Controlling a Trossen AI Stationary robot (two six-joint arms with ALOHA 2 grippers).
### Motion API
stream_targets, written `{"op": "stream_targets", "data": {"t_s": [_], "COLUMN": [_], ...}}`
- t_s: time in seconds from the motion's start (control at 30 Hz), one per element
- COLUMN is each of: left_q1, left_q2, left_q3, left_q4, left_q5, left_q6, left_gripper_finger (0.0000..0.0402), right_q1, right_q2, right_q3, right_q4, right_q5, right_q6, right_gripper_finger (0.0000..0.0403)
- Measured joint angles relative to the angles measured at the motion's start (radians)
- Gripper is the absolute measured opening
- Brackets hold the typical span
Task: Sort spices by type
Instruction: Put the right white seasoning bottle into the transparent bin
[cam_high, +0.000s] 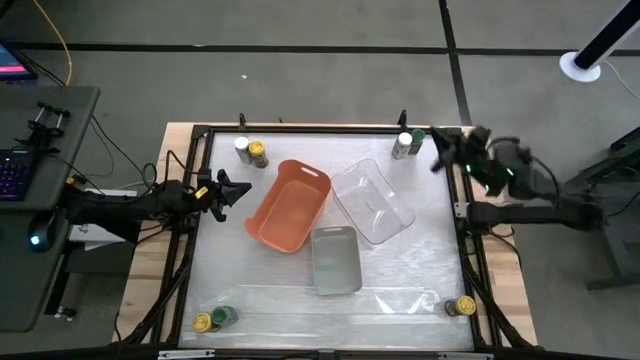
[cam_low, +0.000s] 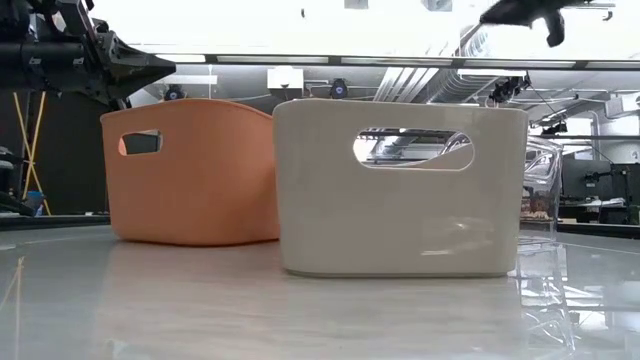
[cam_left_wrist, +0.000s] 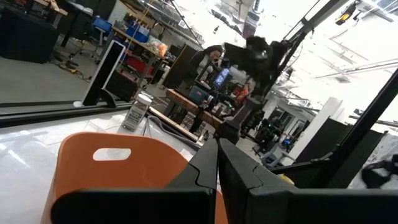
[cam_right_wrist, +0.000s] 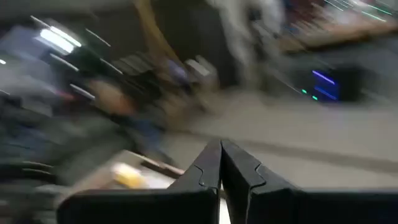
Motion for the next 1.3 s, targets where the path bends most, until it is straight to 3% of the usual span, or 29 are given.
{"op": "stream_targets", "data": {"t_s": [0.07, 0.17, 0.27, 0.5, 0.7, 0.87, 1.03, 1.3], "left_q1": [0.000, 0.000, 0.000, 0.000, 0.000, 0.000, 0.000, 0.000], "left_q2": [0.000, 0.000, 0.000, 0.000, 0.000, 0.000, 0.000, 0.000], "left_q3": [0.000, 0.000, 0.000, 0.000, 0.000, 0.000, 0.000, 0.000], "left_q4": [0.000, 0.000, 0.000, 0.000, 0.000, 0.000, 0.000, 0.000], "left_q5": [0.000, 0.000, 0.000, 0.000, 0.000, 0.000, 0.000, 0.000], "left_q6": [0.000, 0.000, 0.000, 0.000, 0.000, 0.000, 0.000, 0.000], "left_gripper_finger": [0.0001, 0.0001, 0.0001, 0.0001, 0.0001, 0.0001, 0.0001, 0.0001], "right_q1": [-0.106, -0.273, -0.414, -0.633, -0.668, -0.662, -0.665, -0.665], "right_q2": [0.125, 0.310, 0.484, 0.756, 0.846, 0.848, 0.849, 0.867], "right_q3": [0.145, 0.288, 0.357, 0.414, 0.446, 0.457, 0.451, 0.365], "right_q4": [-0.220, -0.437, -0.524, -0.563, -0.562, -0.578, -0.613, -0.596], "right_q5": [-0.017, -0.199, -0.379, -0.443, -0.497, -0.579, -0.585, -0.568], "right_q6": [0.082, 0.068, 0.011, 0.176, 0.196, 0.151, 0.145, 0.146], "right_gripper_finger": [0.0000, 0.0000, 0.0000, 0.0000, 0.0014, 0.0032, 0.0005, 0.0001]}}
